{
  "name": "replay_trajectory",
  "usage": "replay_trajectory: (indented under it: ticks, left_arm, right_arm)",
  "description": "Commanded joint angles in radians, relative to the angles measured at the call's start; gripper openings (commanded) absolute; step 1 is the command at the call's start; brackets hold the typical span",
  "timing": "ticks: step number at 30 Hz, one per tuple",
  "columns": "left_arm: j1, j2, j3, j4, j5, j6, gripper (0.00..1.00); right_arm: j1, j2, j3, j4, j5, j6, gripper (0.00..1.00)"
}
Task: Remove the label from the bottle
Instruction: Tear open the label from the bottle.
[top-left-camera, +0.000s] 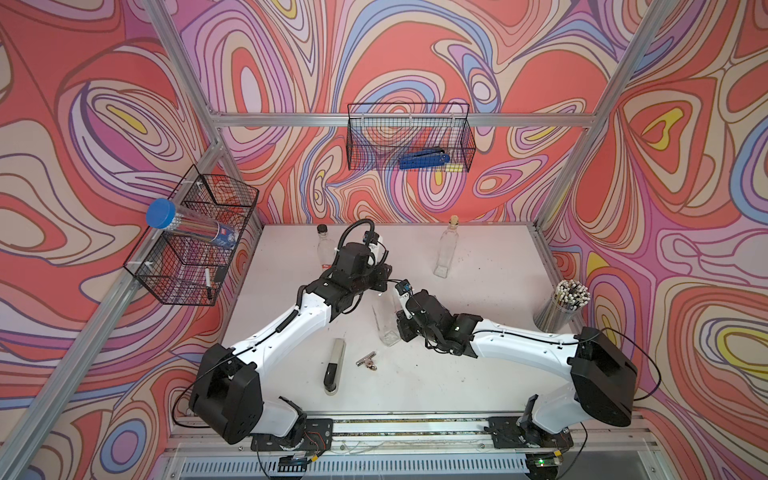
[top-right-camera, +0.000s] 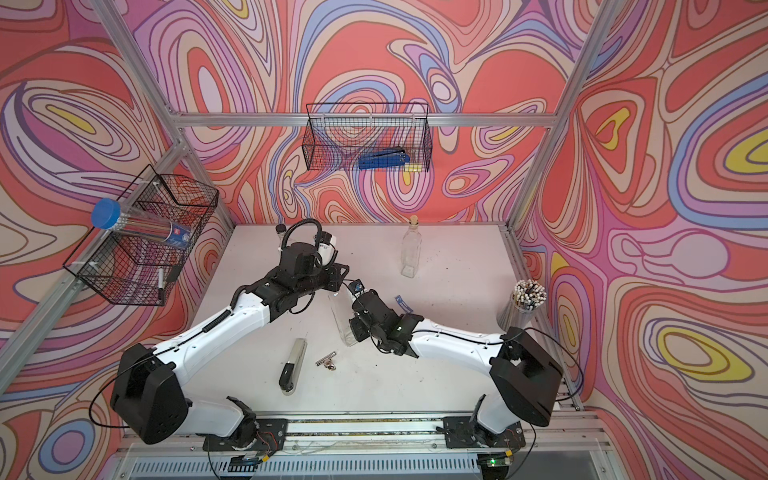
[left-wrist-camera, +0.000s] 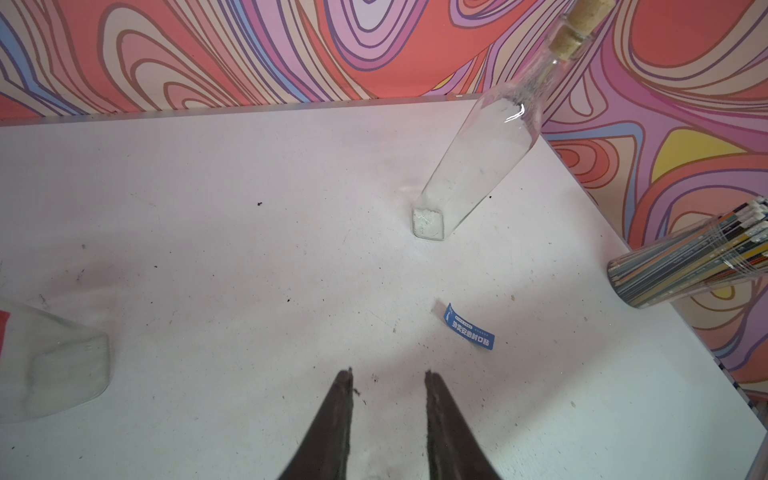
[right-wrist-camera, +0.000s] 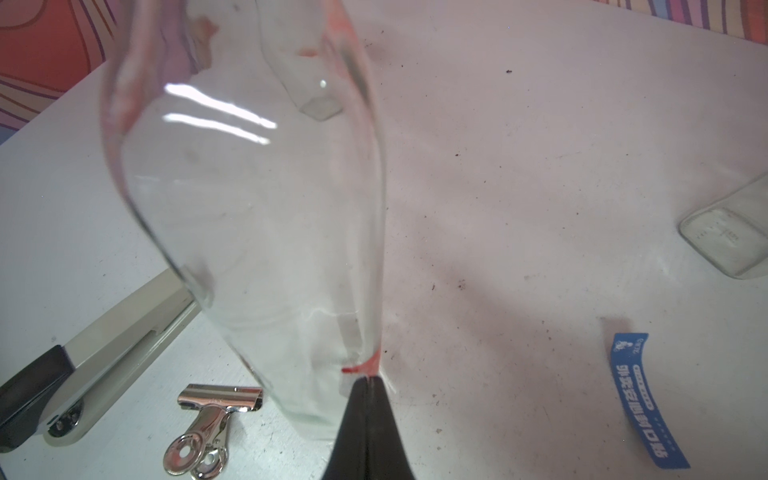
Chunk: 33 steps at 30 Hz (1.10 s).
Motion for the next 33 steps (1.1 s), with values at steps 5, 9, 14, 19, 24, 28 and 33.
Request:
replay_trajectory:
  ticks: [5, 9, 14, 19, 24, 28, 33]
  left_arm:
    - [-0.002, 0.011, -0.004, -0.073, 0.002, 0.047, 0.0]
    - [-0.002, 0.01, -0.005, -0.071, 0.003, 0.046, 0.0]
    - [-0.003, 0.011, -0.006, -0.07, 0.01, 0.049, 0.0]
    - [-0.003, 0.011, -0.009, -0.065, 0.014, 0.049, 0.0]
    - [-0.002, 0.008, -0.01, -0.064, 0.02, 0.051, 0.0]
    - [-0.002, 0.004, -0.017, -0.058, 0.024, 0.051, 0.0]
    - [-0.003, 0.005, -0.016, -0.056, 0.028, 0.052, 0.0]
  right_arm:
    - [-0.01, -0.02, 0.022, -0.015, 0.047, -0.01, 0.0]
    - [-0.009, -0.018, 0.023, -0.015, 0.052, -0.01, 0.0]
    - [-0.012, -0.023, 0.017, -0.017, 0.058, -0.01, 0.0]
    - [-0.016, -0.026, 0.013, -0.019, 0.063, -0.006, 0.0]
    - [-0.019, -0.026, 0.012, -0.019, 0.063, -0.008, 0.0]
    - [-0.02, -0.026, 0.01, -0.017, 0.065, -0.008, 0.0]
    - [-0.025, -0.029, 0.009, -0.022, 0.071, -0.01, 0.0]
